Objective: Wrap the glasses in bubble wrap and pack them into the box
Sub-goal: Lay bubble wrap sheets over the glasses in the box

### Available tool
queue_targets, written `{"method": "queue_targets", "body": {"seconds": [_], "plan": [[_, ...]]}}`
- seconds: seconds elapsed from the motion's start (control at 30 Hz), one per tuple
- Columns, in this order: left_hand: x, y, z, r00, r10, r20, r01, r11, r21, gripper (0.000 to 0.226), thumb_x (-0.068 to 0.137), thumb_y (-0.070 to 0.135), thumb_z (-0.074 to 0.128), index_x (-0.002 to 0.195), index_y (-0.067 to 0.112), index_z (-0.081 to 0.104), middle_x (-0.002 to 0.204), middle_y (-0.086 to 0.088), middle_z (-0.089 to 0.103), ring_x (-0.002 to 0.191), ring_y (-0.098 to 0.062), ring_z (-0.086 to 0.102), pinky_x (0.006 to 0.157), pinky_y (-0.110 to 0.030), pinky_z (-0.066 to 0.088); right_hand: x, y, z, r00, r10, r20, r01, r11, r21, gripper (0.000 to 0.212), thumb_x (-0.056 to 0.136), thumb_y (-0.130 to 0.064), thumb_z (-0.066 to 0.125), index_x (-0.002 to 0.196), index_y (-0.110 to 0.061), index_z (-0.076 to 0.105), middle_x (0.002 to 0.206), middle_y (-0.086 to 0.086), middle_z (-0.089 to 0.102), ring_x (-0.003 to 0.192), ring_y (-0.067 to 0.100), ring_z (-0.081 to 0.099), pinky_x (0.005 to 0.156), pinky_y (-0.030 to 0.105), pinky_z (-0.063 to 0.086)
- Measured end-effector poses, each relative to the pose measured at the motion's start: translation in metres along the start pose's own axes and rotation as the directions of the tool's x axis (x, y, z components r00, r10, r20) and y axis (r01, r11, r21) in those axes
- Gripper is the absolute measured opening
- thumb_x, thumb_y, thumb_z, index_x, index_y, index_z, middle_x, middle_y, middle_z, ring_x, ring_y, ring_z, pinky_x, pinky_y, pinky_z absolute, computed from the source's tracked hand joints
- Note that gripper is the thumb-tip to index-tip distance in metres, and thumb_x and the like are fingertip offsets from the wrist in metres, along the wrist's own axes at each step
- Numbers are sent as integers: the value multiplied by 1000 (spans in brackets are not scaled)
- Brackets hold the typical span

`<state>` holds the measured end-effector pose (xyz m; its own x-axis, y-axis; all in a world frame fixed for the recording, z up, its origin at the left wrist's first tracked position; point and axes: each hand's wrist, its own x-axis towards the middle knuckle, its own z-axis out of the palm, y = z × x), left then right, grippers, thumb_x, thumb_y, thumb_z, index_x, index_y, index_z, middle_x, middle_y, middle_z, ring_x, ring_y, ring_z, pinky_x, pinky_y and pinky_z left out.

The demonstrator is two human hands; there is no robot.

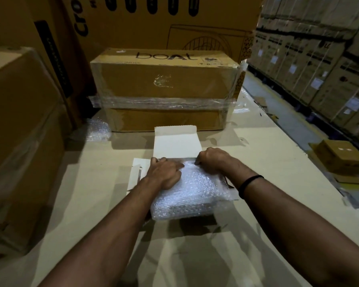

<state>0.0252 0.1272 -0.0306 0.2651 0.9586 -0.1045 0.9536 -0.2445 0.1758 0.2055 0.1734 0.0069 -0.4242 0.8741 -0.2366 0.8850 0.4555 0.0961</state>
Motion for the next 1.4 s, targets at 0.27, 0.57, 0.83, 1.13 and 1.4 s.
{"method": "queue_targets", "body": {"seconds": [0.27, 0.57, 0.83, 1.13, 1.4], "plan": [[6, 5, -6, 994, -64, 86, 66, 998, -21, 45, 97, 30, 32, 137, 33, 53, 145, 3, 50, 124, -20, 41, 99, -45, 25, 0, -2, -16, 995, -79, -62, 72, 991, -111, 46, 89, -12, 50, 128, -36, 58, 126, -2, 65, 114, 21, 60, 92, 33, 45], [10, 12, -6, 992, -102, 78, 104, 994, -20, 46, 97, 35, 32, 142, 39, 44, 143, -2, 51, 120, -25, 43, 98, -45, 25, -5, 0, -13, 975, -92, -204, 59, 985, -163, 38, 86, -13, 54, 118, -30, 65, 110, 1, 70, 103, 25, 62, 87, 32, 45], [12, 12, -6, 986, -99, 136, 105, 994, -39, 45, 98, 35, 36, 142, 40, 45, 150, -2, 44, 132, -27, 38, 103, -46, 20, 4, -2, 5, 989, -113, -98, 75, 941, -329, 34, 97, -23, 43, 125, -24, 61, 123, 1, 63, 111, 23, 53, 89, 36, 41], [-18, -32, -35, 977, -144, -158, 161, 981, 105, 35, 88, 28, 50, 118, 30, 67, 112, 0, 69, 115, -22, 49, 100, -42, 26, -20, 2, -24, 995, -54, -81, 45, 993, -107, 47, 90, -14, 47, 132, -33, 56, 125, 15, 59, 113, 28, 53, 91, 36, 42], [-15, -25, -16, 983, -183, 25, 173, 961, 217, 29, 88, 29, 44, 107, 26, 65, 113, 2, 65, 117, -25, 43, 102, -53, 18, 9, -5, -7, 978, -80, 194, 96, 993, -74, 34, 96, -19, 39, 125, -21, 57, 128, 9, 59, 115, 31, 50, 93, 39, 42]]}}
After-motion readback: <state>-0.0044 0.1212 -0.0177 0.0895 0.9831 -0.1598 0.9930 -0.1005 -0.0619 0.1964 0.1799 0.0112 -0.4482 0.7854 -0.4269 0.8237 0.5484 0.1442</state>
